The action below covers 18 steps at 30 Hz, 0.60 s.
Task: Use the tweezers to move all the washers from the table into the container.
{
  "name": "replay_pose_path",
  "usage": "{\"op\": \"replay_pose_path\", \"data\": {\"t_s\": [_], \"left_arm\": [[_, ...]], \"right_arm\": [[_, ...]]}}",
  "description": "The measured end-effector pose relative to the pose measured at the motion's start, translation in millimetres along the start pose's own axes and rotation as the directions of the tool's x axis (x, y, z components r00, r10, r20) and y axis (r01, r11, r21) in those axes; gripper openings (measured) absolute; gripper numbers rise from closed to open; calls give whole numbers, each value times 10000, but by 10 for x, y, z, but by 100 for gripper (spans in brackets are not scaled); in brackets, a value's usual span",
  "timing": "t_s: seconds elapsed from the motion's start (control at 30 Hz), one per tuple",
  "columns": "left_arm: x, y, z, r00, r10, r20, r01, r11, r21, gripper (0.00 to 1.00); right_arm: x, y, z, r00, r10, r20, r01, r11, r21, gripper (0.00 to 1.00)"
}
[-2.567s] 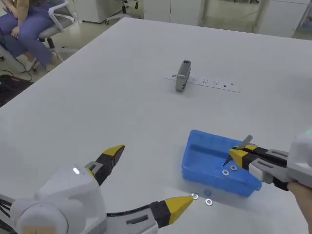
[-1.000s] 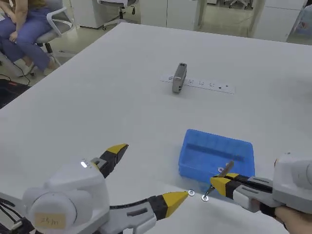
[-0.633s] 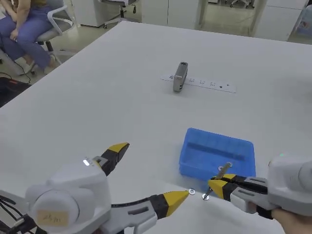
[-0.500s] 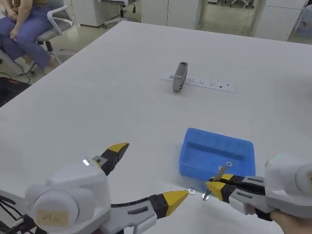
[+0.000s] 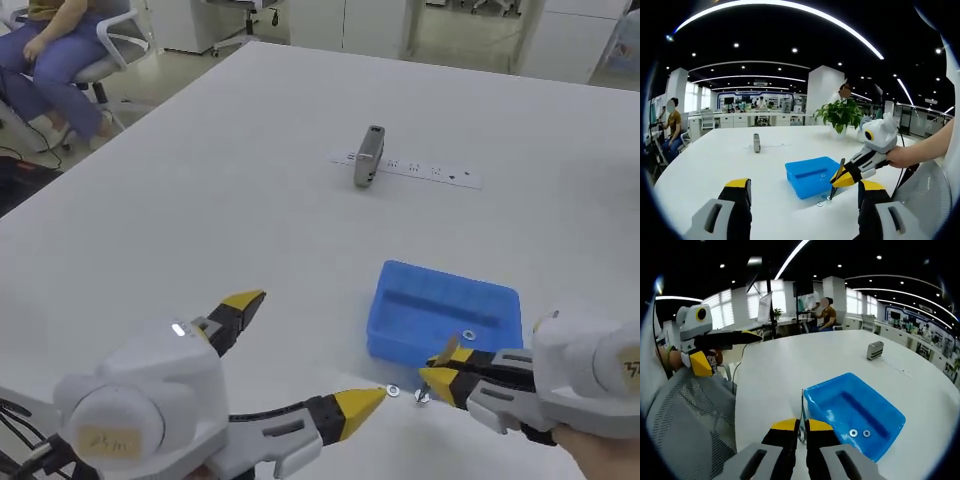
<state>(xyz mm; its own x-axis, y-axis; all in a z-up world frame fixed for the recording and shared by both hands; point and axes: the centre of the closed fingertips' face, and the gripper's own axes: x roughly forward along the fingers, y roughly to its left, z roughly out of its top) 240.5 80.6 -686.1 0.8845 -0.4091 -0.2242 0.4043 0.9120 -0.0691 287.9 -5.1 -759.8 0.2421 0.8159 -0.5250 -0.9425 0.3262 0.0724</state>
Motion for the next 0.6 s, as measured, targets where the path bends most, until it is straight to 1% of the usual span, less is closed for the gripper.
{"op": "replay_pose_path", "data": {"t_s": [0.13,0.3,0.37,0.47,0.5,0.6], "left_arm": [[-3,2,3,10000,6,23,-6,10000,-19,90],[-5,2,10,10000,8,65,-8,10000,-59,90],[-5,2,6,10000,-14,54,14,10000,-66,90],[-6,3,4,10000,-22,58,23,10000,-49,90],[-6,3,3,10000,-26,52,27,10000,-62,90],[-6,6,2,10000,-14,52,14,10000,-49,90]], "right_arm": [[-79,-19,129,9999,-50,162,50,10000,-10,2],[-206,-93,387,9954,-85,954,45,9991,422,2],[-250,-136,479,9929,-173,1175,117,9988,475,2],[-300,-206,628,9870,-295,1581,204,9980,591,2],[-303,-214,641,9866,-313,1603,220,9980,594,2],[-295,-303,719,9842,-476,1706,360,9968,707,2]]}}
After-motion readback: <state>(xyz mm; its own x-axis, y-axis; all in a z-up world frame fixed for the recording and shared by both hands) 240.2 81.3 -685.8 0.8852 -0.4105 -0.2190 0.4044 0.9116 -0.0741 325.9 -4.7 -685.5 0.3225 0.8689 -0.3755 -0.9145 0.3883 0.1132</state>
